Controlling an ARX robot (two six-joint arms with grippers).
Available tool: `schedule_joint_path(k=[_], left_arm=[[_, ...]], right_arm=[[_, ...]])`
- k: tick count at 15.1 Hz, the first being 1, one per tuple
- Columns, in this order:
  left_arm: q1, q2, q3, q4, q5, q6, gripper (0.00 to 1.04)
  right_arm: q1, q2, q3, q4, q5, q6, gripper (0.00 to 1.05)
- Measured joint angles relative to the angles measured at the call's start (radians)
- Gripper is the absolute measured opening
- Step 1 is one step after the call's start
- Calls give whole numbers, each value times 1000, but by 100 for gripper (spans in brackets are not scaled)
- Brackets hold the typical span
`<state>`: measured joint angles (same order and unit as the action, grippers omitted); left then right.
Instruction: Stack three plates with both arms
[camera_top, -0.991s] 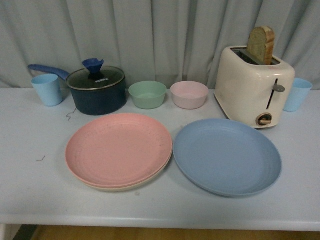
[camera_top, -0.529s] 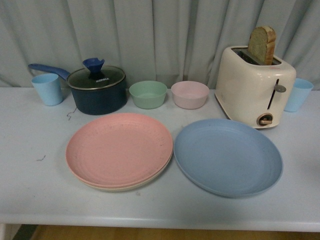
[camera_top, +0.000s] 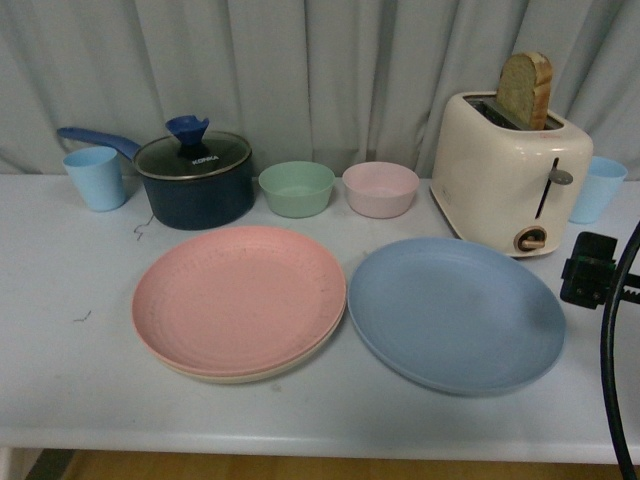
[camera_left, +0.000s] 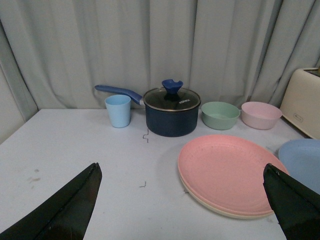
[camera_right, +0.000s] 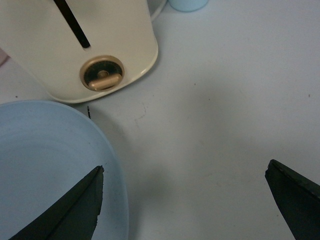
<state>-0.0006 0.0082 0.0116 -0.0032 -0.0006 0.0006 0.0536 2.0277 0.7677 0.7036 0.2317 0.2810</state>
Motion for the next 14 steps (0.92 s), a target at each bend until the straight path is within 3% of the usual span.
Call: schedule_joint_path(k=[5,6,10,14], left_arm=[[0,0,0,0,0,0,98],[0,0,0,0,0,0,98],[0,0,0,0,0,0,98],[0,0,0,0,0,0,98]], right_arm=[[61,103,104,-80,53,87,98],[136,180,182,-172,53,140,98],[149,229,264,-260,91,175,98],[135,230,264,-254,94,190,40]])
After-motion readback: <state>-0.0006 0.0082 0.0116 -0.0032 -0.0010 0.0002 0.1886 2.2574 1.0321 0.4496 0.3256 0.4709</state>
